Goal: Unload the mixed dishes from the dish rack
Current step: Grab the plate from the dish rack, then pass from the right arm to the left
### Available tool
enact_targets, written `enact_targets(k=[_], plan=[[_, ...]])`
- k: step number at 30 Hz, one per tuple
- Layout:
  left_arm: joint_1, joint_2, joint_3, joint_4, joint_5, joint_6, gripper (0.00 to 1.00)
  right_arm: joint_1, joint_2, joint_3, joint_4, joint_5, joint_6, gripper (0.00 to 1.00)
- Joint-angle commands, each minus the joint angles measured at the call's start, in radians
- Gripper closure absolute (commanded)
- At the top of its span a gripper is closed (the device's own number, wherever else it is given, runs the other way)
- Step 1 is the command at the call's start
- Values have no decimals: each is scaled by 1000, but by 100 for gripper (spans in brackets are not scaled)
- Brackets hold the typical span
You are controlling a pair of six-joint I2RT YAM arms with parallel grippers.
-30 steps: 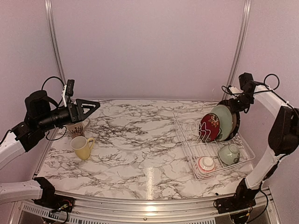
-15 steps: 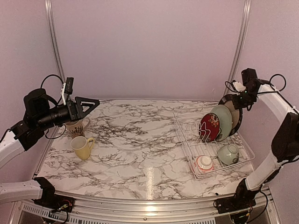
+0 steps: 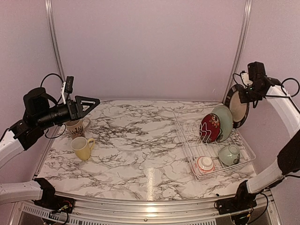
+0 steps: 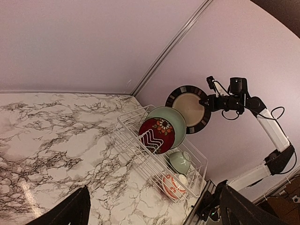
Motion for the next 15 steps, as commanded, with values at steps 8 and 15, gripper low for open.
enact_targets(k=[8,15], plan=[[-3,32,28,-17,-25,-15,1,18,-217,47,165,118,57,100],[-3,47,26,-10,-32,-47,1,18,-261,96,189,-47,132,100]])
